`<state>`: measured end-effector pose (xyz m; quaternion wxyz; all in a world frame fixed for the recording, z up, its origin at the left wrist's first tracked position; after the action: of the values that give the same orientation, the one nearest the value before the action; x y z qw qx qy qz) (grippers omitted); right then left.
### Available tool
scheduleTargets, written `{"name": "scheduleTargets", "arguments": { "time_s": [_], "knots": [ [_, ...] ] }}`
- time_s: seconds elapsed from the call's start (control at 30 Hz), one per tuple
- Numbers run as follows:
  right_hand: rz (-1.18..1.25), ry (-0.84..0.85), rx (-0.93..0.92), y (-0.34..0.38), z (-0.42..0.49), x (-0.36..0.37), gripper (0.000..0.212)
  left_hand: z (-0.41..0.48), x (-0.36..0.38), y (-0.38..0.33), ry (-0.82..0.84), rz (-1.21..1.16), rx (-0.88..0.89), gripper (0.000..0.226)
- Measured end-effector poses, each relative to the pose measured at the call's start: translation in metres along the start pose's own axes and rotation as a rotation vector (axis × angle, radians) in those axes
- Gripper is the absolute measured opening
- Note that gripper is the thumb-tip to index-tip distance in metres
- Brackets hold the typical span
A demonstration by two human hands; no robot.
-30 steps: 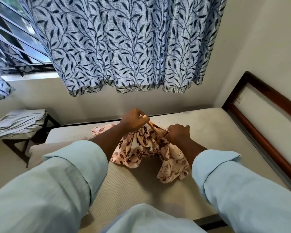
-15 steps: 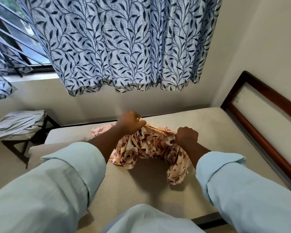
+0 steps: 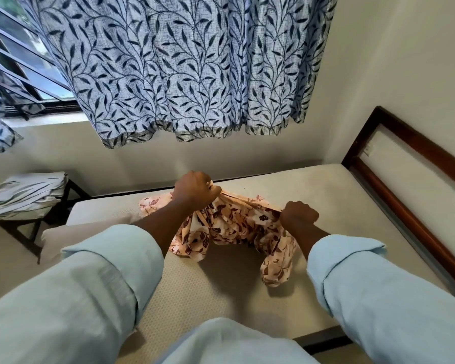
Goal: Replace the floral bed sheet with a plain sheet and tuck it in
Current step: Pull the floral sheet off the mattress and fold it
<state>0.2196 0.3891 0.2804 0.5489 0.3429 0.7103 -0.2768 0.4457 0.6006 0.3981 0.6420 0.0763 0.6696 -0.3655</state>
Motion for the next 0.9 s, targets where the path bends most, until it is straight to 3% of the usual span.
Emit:
{"name": "scheduleTargets", "arguments": {
  "time_s": [0.17,0.23,0.33,0.53,0.73,0.9],
  "knots": [
    [0.205,-0.076,-0.02,-0.007,0.009,-0.001,0.022,0.003,0.001,0.012,0.015,-0.026,-0.042,0.044],
    [0.411,-0.153,-0.023,-0.005,0.012,-0.005,0.019,0.003,0.006,0.018,0.051,-0.059,-0.055,0.043],
    [0.78,-0.288,-0.183,0.018,0.013,-0.021,0.016,0.004,0.012,0.017,0.086,-0.103,-0.031,0.045],
    [1.06,-0.151,-0.42,0.084,0.007,-0.047,0.026,0.006,0.034,-0.011,0.253,-0.158,0.052,0.033],
    [1.19,0.057,-0.457,0.126,-0.001,-0.061,0.027,0.004,0.05,-0.039,0.369,-0.157,0.128,0.026],
    [0.901,0.078,-0.475,0.131,0.008,-0.058,0.03,-0.002,0.056,-0.046,0.469,-0.183,0.141,0.031]
  ]
}}
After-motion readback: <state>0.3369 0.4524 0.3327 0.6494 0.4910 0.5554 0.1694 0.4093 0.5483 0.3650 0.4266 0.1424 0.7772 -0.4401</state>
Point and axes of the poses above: each hand's wrist, its own z-axis towards the middle knuckle, its own x-axis out of the palm, y = z × x, the point moved 9 cm from there along z, towards the middle knuckle, and after that the axes turned 13 degrees about -x, right-handed, at the moved point
